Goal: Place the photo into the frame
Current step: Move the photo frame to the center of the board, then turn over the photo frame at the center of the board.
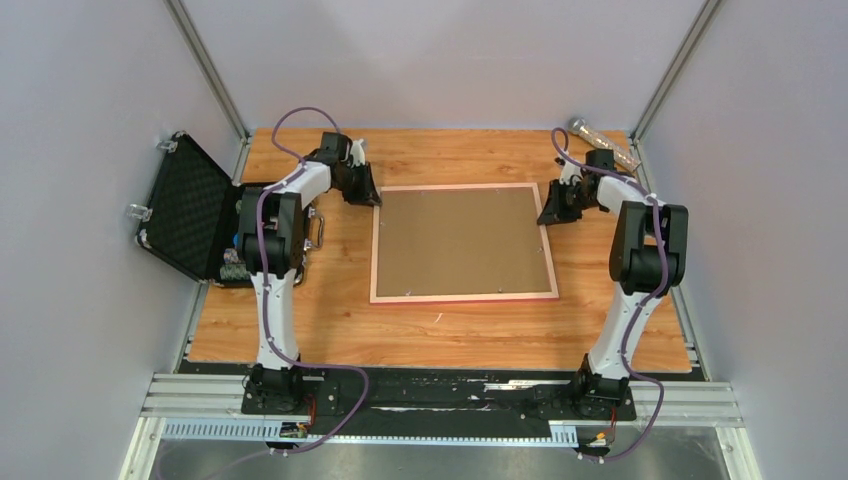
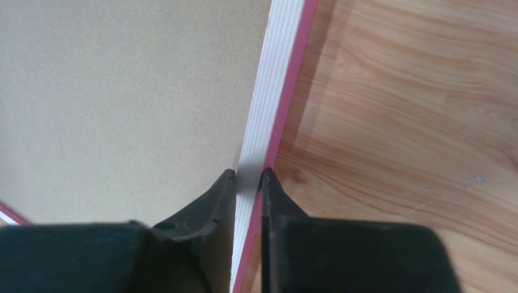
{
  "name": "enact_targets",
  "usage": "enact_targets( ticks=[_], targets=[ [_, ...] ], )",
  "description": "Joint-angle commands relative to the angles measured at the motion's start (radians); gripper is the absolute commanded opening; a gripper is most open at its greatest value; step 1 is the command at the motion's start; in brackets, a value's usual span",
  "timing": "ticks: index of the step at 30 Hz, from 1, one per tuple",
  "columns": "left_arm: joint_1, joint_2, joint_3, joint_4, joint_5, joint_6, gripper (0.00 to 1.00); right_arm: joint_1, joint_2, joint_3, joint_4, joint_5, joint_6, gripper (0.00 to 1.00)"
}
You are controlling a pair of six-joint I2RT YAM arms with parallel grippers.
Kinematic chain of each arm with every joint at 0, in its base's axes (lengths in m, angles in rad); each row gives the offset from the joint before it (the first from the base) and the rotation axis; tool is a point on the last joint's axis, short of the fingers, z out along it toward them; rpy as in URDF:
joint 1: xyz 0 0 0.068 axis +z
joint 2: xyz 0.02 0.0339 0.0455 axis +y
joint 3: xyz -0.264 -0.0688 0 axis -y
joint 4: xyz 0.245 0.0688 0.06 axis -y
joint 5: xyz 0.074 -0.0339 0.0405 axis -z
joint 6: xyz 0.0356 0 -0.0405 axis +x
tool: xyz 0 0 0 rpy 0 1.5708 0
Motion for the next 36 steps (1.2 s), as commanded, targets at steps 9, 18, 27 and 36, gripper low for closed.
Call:
enact_targets(
  ticks=[9,18,27,36],
  targets=[
    [0.022,-0.082,0.044,-0.016,-0.097,0.042,0.71,0.004,-0.199,-0.063,0.094,0.029,-0.046,0.61],
    [0.022,-0.329,-0.062,-0.015,-0.154,0.135,0.92,0.04,-0.506,-0.263,0.139,0.081,-0.141,0.79],
    [0.022,-0.565,-0.264,0.051,-0.248,0.248,1.0,0.202,-0.793,-0.466,0.218,0.249,-0.222,1.0],
    [0.022,-0.76,-0.457,0.125,-0.279,0.325,1.0,0.208,-0.945,-0.54,0.183,0.115,-0.147,1.0]
  ],
)
